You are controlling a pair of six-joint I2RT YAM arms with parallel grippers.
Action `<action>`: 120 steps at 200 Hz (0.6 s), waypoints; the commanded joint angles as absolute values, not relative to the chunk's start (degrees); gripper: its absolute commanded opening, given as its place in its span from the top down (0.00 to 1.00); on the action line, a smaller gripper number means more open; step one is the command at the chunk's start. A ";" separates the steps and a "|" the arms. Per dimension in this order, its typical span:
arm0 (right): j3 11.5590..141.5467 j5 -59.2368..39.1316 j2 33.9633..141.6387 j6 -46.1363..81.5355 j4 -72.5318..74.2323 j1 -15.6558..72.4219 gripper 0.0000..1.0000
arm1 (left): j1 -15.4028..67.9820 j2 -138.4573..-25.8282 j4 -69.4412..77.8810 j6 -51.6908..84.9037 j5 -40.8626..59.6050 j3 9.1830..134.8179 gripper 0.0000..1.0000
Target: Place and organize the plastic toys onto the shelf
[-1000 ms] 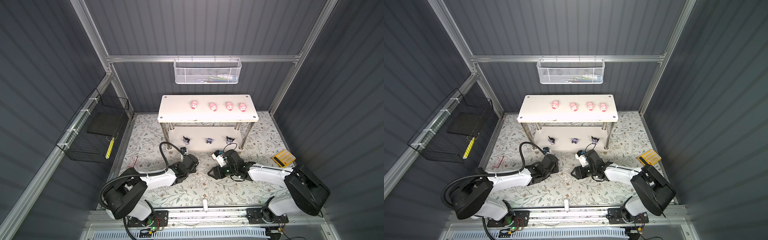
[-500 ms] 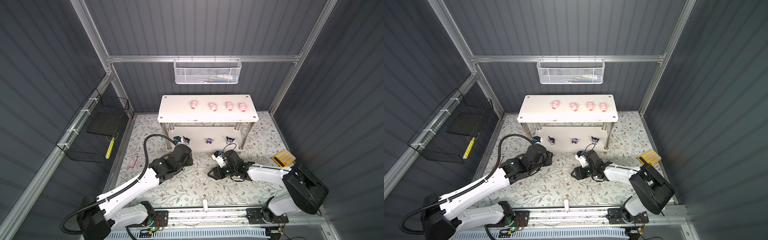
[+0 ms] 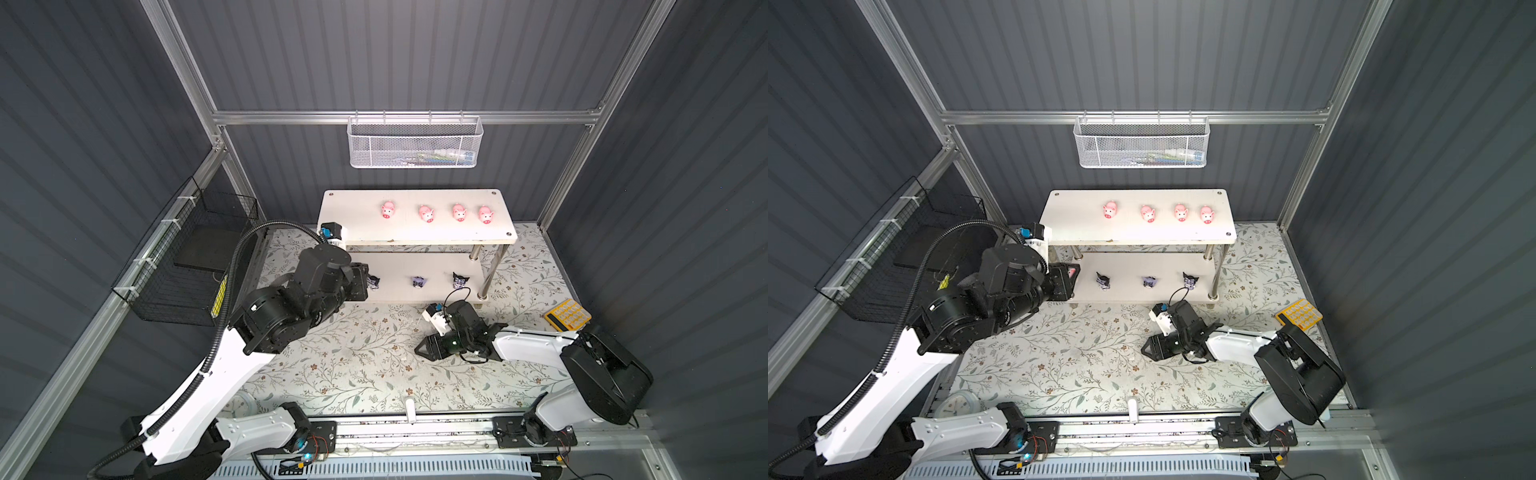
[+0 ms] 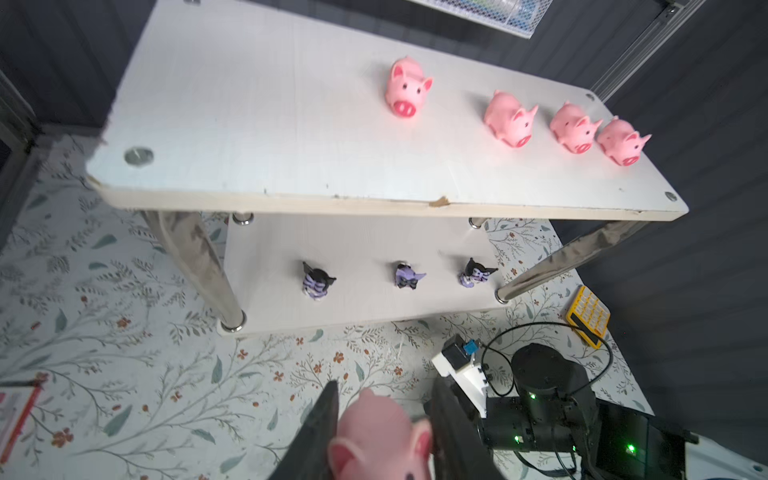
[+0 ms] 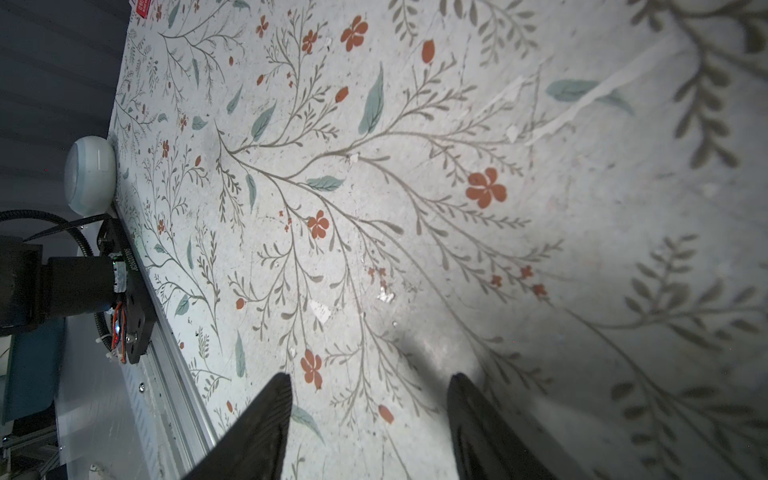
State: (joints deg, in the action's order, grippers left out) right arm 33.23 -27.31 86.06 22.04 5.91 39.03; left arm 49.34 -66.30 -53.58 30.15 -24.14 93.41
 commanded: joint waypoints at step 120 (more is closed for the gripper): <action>30.43 -25.41 76.73 20.03 4.90 39.37 0.38 | 29.96 -85.04 -47.05 14.99 -11.39 108.30 0.63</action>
State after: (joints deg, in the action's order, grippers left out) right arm 31.59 -26.63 77.12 20.51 5.58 39.09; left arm 32.12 -83.57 -48.93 17.19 -14.15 105.16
